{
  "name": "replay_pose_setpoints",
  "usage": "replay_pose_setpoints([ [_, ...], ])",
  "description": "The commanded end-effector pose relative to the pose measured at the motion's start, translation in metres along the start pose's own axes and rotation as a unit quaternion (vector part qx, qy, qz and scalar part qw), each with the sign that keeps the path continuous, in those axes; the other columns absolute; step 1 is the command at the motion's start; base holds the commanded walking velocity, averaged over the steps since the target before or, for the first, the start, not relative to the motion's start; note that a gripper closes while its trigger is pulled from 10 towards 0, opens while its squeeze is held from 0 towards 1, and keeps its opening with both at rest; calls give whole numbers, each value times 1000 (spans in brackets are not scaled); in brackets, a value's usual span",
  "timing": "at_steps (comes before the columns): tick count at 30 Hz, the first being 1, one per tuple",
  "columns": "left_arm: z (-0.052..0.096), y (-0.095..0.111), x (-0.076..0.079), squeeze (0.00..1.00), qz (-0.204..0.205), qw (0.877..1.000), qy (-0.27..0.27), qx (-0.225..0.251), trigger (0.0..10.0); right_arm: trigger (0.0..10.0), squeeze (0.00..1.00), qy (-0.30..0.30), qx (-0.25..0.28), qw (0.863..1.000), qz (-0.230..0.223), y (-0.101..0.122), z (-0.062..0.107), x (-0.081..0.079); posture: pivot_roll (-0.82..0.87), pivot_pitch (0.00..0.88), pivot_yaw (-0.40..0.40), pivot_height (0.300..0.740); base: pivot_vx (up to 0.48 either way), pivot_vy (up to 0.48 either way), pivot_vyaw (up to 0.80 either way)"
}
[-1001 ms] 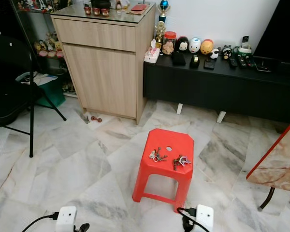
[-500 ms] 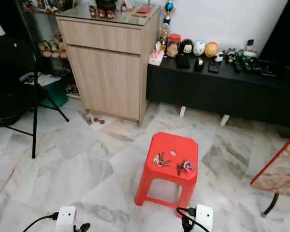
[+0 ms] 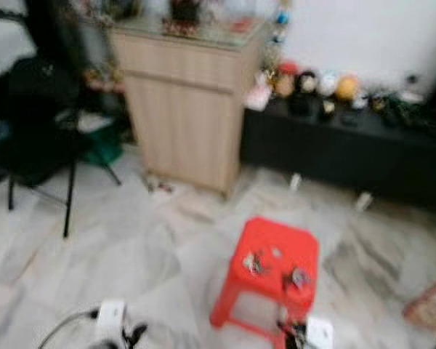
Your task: Hang keys on a hook
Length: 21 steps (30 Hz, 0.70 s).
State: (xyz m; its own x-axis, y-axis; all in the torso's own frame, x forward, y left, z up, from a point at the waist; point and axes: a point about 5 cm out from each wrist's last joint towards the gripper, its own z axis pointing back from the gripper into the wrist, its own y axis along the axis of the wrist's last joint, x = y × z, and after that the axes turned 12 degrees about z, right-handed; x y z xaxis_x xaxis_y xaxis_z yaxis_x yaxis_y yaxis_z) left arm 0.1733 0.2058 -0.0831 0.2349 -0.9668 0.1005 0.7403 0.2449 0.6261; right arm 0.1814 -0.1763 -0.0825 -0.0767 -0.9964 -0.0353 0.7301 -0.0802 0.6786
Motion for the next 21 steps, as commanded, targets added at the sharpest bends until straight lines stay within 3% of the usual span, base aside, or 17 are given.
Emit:
replay_pose_setpoints([
  [1, -2, -1, 13, 0, 4, 1000, -15, -5, 10000, 10000, 0, -17, -15, 1000, -2, -11, 5, 12, 55, 0, -80, 740, 277, 0, 0],
  [21, -2, -1, 14, 0, 10, 1000, -15, -1, 10000, 10000, 0, -16, -15, 1000, -1, -11, 5, 13, 53, 0, -82, 740, 247, 0, 0],
])
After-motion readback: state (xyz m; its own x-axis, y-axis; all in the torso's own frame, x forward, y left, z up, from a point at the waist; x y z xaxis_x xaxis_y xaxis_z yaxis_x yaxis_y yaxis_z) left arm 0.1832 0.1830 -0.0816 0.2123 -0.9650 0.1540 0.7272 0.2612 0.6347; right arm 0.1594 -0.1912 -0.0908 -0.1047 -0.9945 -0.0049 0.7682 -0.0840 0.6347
